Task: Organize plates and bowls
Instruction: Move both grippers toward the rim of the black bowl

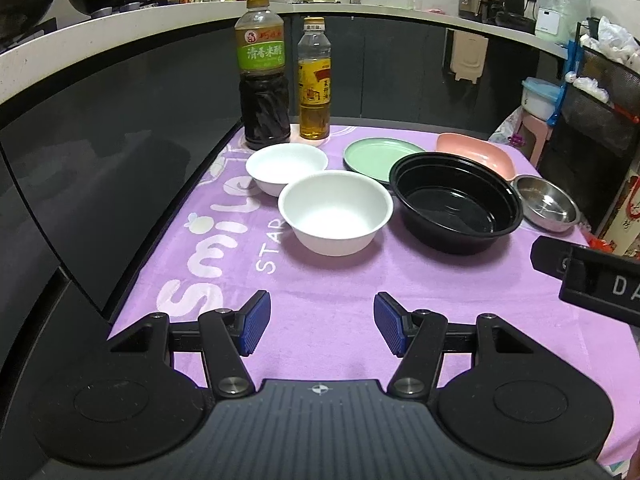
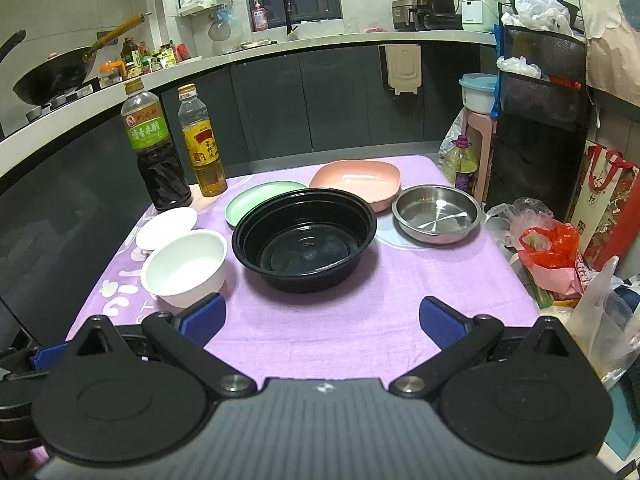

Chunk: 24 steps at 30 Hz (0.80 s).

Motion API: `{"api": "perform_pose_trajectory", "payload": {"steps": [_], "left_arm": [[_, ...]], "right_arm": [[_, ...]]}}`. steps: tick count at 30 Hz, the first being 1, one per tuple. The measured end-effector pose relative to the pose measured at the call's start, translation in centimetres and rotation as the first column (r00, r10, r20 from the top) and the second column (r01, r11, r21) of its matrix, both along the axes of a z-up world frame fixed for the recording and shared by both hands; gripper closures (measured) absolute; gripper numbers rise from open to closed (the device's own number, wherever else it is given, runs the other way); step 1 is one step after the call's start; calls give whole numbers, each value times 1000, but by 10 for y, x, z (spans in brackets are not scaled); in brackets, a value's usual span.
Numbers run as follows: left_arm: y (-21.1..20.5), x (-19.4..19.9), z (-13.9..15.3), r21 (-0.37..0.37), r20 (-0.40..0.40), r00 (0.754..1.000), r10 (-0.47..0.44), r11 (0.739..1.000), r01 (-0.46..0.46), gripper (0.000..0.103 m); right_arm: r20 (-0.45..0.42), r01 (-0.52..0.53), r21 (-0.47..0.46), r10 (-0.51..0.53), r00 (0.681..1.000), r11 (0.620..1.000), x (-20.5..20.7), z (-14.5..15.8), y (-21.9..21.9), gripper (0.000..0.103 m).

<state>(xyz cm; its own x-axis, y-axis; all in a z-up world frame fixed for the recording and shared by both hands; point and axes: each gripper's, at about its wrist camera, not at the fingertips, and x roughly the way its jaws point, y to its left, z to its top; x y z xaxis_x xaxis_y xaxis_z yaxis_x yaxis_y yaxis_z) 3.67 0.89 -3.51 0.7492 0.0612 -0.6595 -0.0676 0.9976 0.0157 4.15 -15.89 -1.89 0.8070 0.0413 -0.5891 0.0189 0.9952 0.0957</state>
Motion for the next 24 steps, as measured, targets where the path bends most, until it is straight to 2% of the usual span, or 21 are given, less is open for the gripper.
{"api": "perform_pose_trajectory", "payload": {"steps": [13, 20, 24], "left_arm": [[-4, 11, -1, -9, 0, 1000, -20, 1000, 20, 48], [-10, 24, -10, -20, -25, 999, -40, 999, 39, 48], [-13, 33, -11, -27, -33, 998, -45, 999, 44, 48]], "right_arm": [[-19, -17, 7, 17, 1000, 1000, 12, -4, -1, 35], [-48, 7, 50, -5, 999, 999, 24, -13, -9, 35], [-44, 26, 34, -25, 999, 999, 29, -14, -11, 36]]}}
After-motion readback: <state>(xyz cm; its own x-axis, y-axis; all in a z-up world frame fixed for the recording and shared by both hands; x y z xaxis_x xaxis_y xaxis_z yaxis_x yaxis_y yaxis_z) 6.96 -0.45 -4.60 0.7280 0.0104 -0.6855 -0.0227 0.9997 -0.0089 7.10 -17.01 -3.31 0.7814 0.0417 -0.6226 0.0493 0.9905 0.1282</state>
